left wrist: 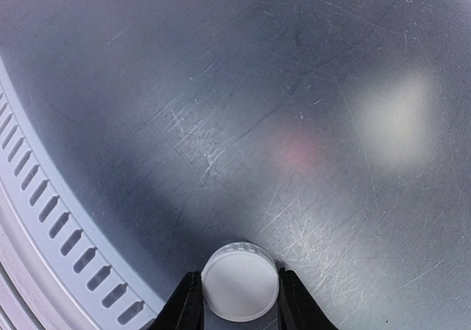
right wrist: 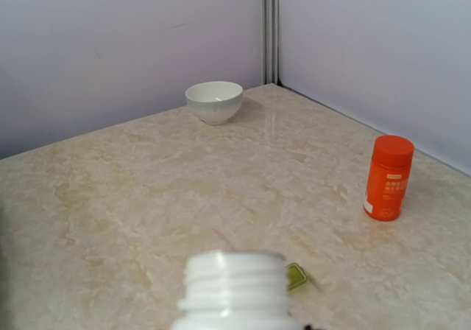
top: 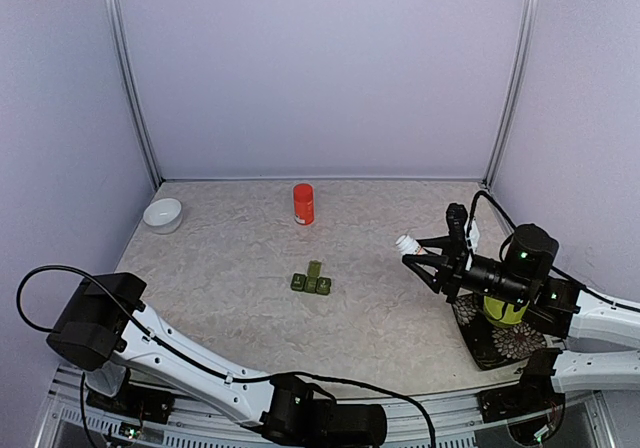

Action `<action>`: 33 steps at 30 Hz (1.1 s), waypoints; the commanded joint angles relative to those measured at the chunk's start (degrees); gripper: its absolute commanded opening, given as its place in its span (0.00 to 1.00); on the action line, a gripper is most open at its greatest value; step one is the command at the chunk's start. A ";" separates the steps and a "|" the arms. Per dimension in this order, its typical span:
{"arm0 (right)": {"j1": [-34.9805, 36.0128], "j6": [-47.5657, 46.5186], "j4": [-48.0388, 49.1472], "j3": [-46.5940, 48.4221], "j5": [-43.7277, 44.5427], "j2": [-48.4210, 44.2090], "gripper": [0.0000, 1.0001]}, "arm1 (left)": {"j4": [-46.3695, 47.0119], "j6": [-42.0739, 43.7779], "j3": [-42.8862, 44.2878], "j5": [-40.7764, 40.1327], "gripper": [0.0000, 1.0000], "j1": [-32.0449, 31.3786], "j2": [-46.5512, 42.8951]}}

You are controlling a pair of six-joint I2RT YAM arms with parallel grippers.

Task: Sort the pills into containers
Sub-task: Pick up the lid of the pill bottle from the corner of the board, then place the lid of the pill bottle at the center of the board.

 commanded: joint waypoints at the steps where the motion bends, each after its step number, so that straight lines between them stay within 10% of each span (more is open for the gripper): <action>1: -0.64 0.47 0.28 0.82 0.47 -0.13 0.00 | 0.41 -0.15 0.32 -1.36 0.32 0.38 0.15; 33: -0.61 1.35 -0.34 1.09 3.68 -1.35 0.00 | 6.77 -16.25 -3.47 -20.07 0.27 25.82 -9.55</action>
